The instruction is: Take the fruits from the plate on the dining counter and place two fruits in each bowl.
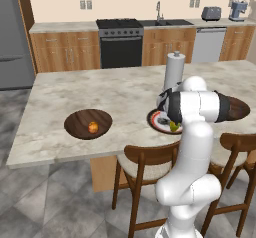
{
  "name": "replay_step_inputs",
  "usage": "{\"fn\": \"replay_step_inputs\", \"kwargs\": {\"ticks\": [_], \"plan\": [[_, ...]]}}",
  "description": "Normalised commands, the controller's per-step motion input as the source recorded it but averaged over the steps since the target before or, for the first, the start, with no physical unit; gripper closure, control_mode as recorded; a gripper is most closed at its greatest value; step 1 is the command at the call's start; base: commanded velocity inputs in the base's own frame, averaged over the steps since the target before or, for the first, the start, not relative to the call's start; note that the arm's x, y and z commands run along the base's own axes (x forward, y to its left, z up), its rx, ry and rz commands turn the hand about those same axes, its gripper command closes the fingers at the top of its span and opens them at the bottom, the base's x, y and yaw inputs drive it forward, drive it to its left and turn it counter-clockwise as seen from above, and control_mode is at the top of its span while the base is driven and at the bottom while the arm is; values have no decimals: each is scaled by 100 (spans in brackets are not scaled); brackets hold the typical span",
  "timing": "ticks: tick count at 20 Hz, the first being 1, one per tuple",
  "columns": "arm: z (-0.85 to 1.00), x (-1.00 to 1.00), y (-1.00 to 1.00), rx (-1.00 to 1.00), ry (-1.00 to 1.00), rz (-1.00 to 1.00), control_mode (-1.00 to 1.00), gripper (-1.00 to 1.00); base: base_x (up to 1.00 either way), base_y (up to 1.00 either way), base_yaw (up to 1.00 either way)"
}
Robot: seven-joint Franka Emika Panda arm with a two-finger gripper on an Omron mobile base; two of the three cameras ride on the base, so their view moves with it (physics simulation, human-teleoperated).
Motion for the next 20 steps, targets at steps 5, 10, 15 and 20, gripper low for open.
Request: {"fn": "replay_step_inputs", "kwargs": {"ticks": [5,10,15,20], "plan": [[8,-1,5,0,0,1,-100,100,0,0,0],[63,-1,12,4,0,0,-100,100,0,0,0],[53,8,57,0,0,-4,-100,100,0,0,0],[32,3,86,0,-8,0,-100,100,0,0,0]]}}
